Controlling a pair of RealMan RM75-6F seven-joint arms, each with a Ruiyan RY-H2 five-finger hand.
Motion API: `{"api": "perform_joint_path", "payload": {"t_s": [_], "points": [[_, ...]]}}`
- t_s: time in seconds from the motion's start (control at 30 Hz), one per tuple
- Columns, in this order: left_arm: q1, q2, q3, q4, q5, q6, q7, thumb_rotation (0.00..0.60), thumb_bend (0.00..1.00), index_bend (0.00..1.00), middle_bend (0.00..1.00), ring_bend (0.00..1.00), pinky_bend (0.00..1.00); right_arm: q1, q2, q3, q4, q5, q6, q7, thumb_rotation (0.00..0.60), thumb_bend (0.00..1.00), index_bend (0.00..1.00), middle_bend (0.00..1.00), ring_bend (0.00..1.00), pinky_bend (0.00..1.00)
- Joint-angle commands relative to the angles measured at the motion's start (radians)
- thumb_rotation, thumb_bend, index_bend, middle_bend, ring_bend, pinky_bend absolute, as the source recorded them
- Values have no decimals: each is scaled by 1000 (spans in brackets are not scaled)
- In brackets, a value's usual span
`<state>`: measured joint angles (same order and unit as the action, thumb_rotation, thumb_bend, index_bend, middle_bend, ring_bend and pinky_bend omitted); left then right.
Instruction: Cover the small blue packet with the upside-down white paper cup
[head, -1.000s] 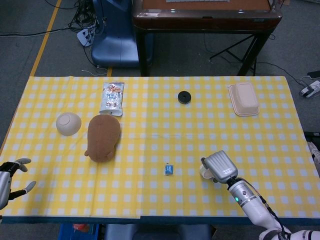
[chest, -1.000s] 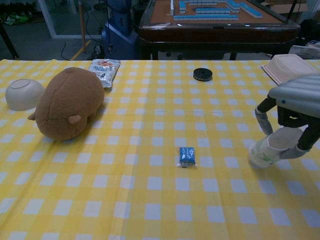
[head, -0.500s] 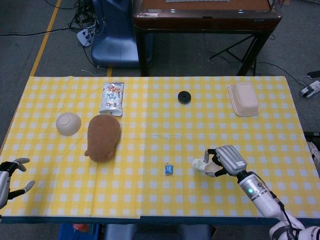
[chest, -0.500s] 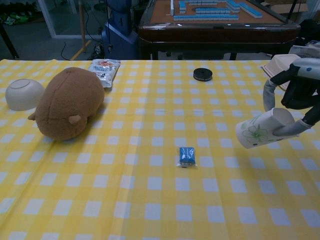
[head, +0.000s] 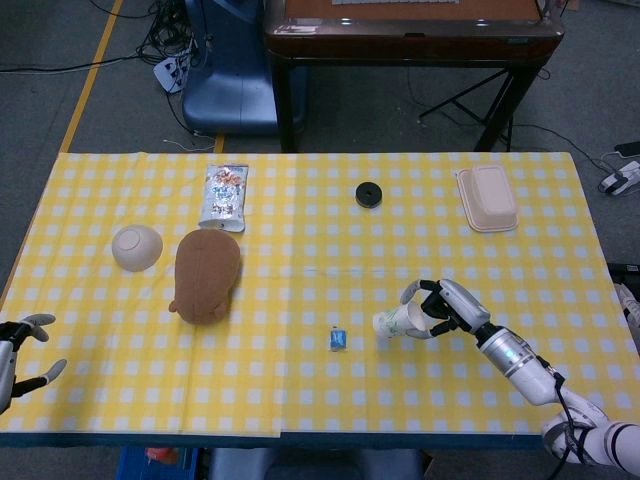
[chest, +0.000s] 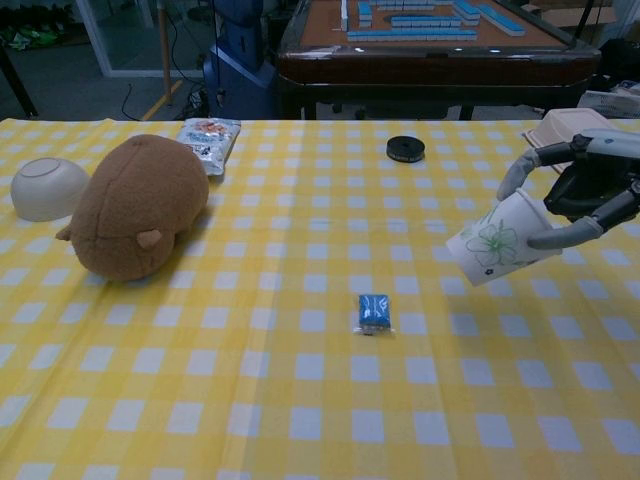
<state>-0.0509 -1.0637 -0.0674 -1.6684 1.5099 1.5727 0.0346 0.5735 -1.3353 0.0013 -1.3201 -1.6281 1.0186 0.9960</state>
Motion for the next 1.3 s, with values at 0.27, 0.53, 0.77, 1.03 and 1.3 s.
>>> {"api": "perform_joint_path", "payload": {"t_s": [0.27,0.53,0.77,1.03,1.3], "points": [[-1,0,0,1,1,-1,0,600,144,427,513,422,538,43,31,-51,22,-35,-22,72,600,0,0,1000,1000,1000],[-1,-1,1,-3,5,1,6,600,143,427,513,422,538,9,131,-12,-151,29,23,-386,600,0,185,1000,1000,1000],[-1,-2,1,-4,4,0,9,600,143,427,513,422,538,32,193,44,-338,208,-55,-988,600,0,265,1000,1000,1000],[-2,0,-2,0,-5,-7,1,600,143,427,513,422,538,90,135,83,-416,435,-67,-1492,600,27,265,1000,1000,1000],[-2,5,-7,2,-16,-8,-13,600,143,427,513,422,538,156,71,80,-378,539,-104,-1665,600,68,265,1000,1000,1000]]}}
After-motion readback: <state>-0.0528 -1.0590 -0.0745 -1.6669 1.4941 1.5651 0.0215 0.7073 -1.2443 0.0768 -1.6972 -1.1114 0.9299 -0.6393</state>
